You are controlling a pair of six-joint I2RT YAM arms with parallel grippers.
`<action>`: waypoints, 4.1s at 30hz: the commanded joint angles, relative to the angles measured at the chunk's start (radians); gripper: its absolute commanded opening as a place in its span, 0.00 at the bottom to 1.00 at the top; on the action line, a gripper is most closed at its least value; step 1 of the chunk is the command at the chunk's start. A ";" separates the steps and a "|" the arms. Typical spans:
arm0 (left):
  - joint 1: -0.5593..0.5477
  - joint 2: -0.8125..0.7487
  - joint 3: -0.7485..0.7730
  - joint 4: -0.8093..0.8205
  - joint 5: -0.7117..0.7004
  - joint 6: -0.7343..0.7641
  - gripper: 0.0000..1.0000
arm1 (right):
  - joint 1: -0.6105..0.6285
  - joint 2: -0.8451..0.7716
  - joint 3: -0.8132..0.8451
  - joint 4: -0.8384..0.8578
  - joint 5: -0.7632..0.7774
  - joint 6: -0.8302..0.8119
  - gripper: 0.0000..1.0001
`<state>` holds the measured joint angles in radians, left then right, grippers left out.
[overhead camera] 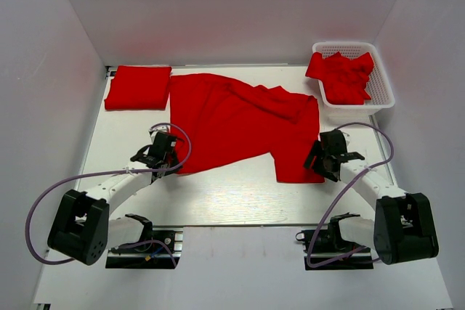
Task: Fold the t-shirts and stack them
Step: Flatten out the tshirt
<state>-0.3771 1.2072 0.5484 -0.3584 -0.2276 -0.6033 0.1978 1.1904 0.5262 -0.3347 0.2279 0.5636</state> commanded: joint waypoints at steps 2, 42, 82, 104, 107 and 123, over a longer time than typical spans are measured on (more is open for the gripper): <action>-0.006 -0.031 0.018 0.003 0.002 0.013 0.00 | -0.004 0.020 -0.028 0.045 -0.116 -0.022 0.71; -0.006 -0.273 0.995 0.081 -0.047 0.434 0.00 | -0.001 -0.279 1.058 0.186 -0.052 -0.519 0.00; 0.066 0.358 1.588 0.073 -0.105 0.614 0.00 | -0.015 0.302 1.469 0.406 -0.159 -0.541 0.00; 0.056 -0.156 -0.025 0.059 0.049 -0.078 0.00 | -0.012 -0.252 0.006 0.200 -0.366 -0.133 0.00; 0.056 -0.167 -0.068 0.016 0.060 -0.104 0.00 | -0.015 -0.249 -0.055 0.157 -0.409 -0.125 0.00; 0.056 -0.365 -0.059 -0.318 0.028 -0.162 0.00 | -0.012 -0.466 0.018 -0.323 -0.233 -0.059 0.00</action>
<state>-0.3172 0.8970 0.4461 -0.5625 -0.1833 -0.7254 0.1852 0.7841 0.4587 -0.4992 -0.0677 0.4679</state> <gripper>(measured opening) 0.020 0.011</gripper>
